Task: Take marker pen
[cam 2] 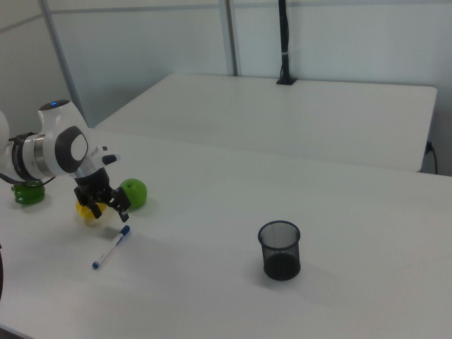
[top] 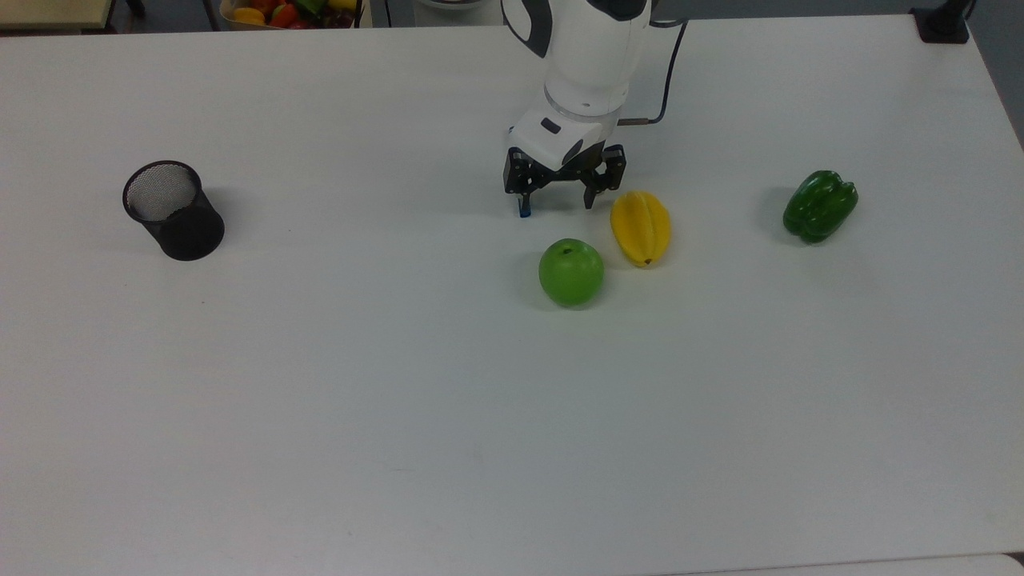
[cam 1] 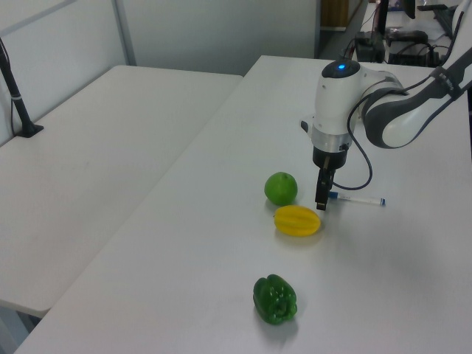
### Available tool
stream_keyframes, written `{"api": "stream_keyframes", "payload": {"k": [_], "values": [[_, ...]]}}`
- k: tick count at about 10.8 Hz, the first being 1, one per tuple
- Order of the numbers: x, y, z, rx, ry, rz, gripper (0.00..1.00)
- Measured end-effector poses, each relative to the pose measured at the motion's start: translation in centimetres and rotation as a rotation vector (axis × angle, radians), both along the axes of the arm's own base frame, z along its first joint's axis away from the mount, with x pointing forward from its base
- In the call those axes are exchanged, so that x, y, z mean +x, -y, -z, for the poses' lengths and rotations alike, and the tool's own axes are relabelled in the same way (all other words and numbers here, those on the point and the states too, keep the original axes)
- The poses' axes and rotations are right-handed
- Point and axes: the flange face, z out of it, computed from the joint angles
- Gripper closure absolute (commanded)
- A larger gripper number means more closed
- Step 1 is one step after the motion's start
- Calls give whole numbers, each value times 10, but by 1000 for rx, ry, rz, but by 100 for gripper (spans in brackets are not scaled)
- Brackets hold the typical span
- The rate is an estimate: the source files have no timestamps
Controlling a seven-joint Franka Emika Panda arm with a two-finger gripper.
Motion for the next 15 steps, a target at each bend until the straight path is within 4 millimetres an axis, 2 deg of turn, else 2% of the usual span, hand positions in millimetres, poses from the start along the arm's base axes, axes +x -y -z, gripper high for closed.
{"api": "stream_keyframes", "payload": {"k": [3, 5, 6, 8, 10, 11, 13, 15], "values": [[5, 0, -18, 0, 21, 5, 0], [7, 5, -46, -20, 22, 23, 0], [9, 11, -70, -28, 16, 50, 0], [11, 30, -138, -1, -11, 147, 0], [6, 64, -209, 21, -45, 245, 0], [3, 76, -238, 20, -54, 272, 0], [-5, 94, -284, 14, -61, 310, 0], [-12, 116, -313, 33, -61, 354, 0]]}}
